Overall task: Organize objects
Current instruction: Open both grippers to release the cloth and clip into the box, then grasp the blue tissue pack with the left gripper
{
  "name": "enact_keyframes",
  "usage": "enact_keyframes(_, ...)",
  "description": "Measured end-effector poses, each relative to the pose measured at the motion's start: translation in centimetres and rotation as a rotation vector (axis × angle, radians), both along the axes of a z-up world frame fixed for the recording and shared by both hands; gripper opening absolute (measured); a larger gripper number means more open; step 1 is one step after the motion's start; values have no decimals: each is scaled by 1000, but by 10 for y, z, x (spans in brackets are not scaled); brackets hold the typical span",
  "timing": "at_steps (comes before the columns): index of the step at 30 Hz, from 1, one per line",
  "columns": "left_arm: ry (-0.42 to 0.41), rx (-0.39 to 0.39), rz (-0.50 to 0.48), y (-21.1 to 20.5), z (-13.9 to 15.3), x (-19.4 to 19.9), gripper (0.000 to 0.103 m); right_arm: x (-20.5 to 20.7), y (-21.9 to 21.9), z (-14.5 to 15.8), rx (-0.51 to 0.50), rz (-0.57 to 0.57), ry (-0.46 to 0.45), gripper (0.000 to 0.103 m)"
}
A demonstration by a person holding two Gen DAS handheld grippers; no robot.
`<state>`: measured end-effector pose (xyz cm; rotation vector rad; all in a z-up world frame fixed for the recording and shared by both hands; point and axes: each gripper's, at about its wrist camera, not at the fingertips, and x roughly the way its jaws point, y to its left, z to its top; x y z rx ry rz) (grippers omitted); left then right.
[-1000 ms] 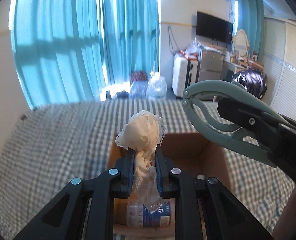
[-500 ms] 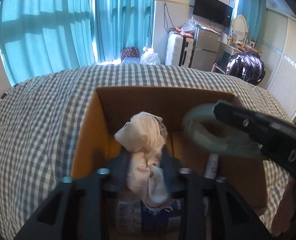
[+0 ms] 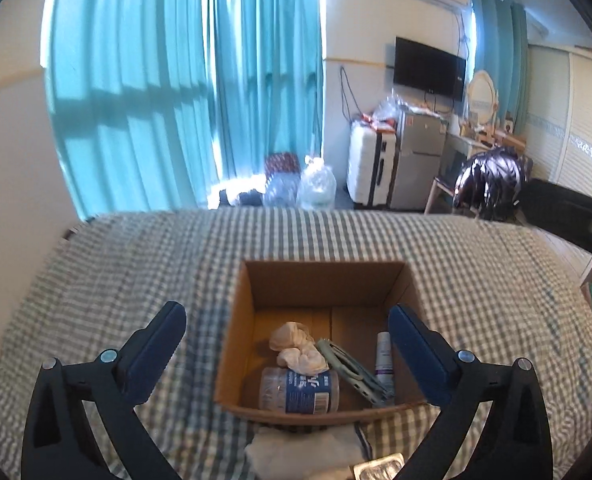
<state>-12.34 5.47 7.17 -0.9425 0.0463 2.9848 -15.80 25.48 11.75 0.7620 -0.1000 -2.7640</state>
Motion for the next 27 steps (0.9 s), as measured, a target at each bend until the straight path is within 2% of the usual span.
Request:
enact_keyframes(7,75,-3,31,-12,54,62,103,79,6,56,51,-28,78,103)
enact_keyframes(10,96,4,43,-16,66,88,103,111,11,64,51,-31,93,103)
enact_keyframes(14,93,19,50,-18,66,115,103,143,13,61,60,-18,92,103)
enact_keyframes(19,87,30,90,-19,47,139,103,169,15,36,88,5,70,103)
enact_keyframes(22,76,29,139,-19,27,149,103,177,14,9,113,5,70,103)
enact_keyframes(27,64,-19,222,-12,-22,158,103,172,16,-65,132,0,-10,103)
